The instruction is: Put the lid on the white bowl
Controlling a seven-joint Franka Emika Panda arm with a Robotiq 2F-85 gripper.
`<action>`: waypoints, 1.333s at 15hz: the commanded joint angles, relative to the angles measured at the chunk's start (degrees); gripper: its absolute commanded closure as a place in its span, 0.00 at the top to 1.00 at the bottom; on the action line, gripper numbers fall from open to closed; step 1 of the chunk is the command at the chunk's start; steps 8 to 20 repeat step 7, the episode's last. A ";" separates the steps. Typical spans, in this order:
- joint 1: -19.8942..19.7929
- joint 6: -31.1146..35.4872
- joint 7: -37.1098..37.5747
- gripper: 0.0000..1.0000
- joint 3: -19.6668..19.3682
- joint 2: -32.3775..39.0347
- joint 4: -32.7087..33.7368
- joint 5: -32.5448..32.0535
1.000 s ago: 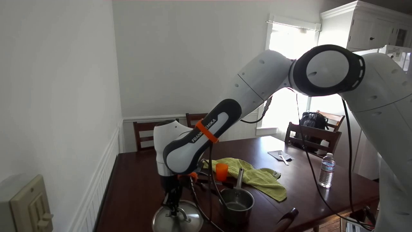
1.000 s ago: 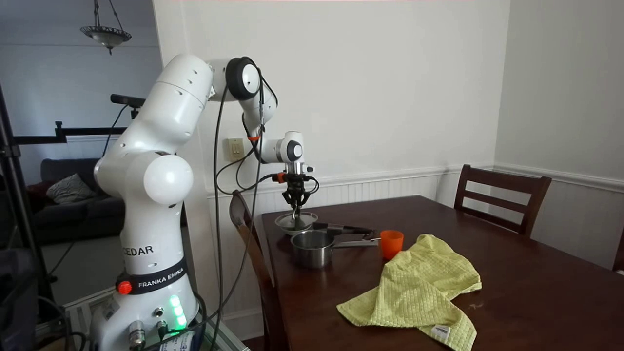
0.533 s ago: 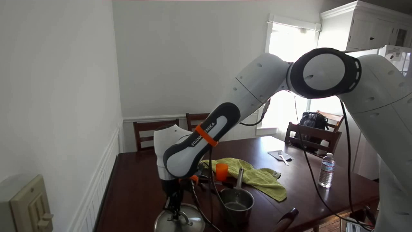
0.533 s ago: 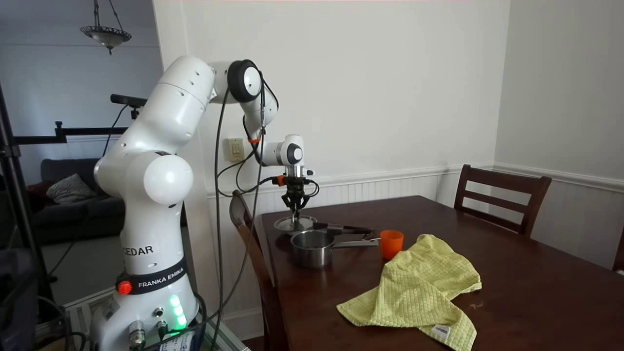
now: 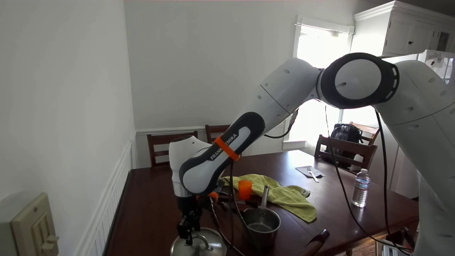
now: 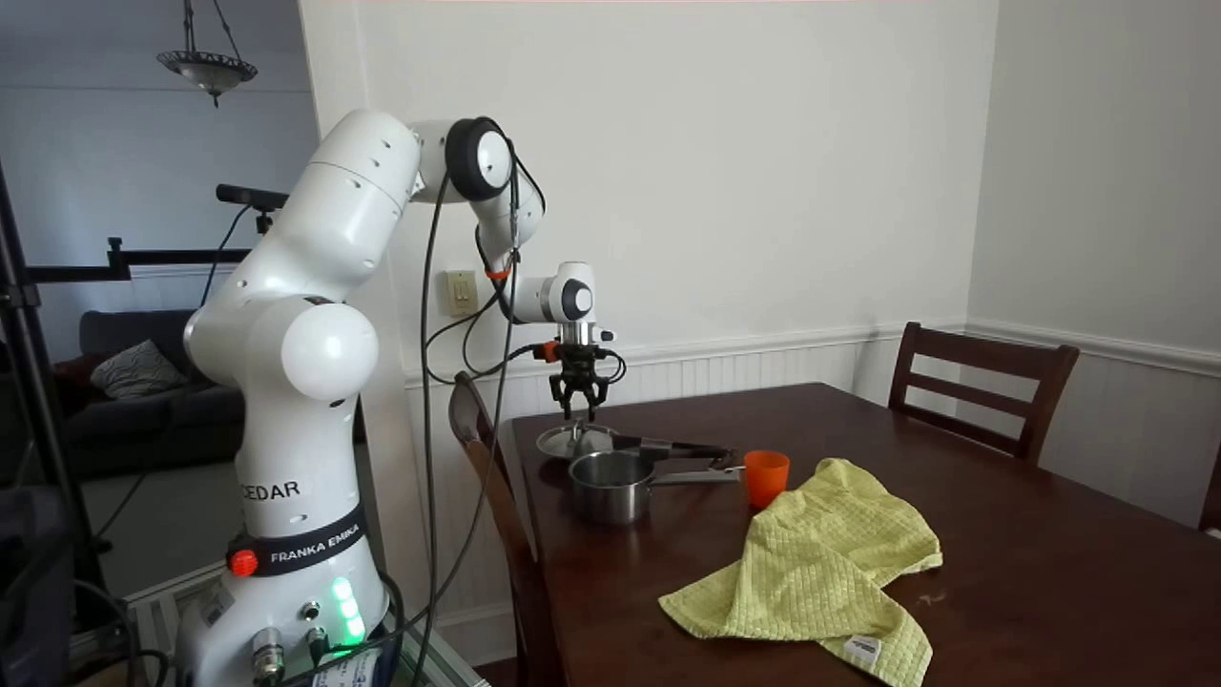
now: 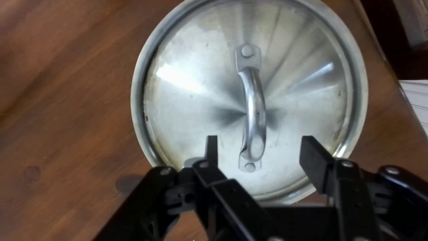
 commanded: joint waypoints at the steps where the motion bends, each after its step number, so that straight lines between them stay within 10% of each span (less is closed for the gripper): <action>1: 1.55 2.00 1.61 0.96 -1.18 -5.76 -4.56 -2.12; 5: 4.65 9.88 6.02 1.00 -4.47 -13.60 -10.99 -11.78; 20: 2.92 6.28 3.59 1.00 -2.23 -9.17 -5.56 -8.01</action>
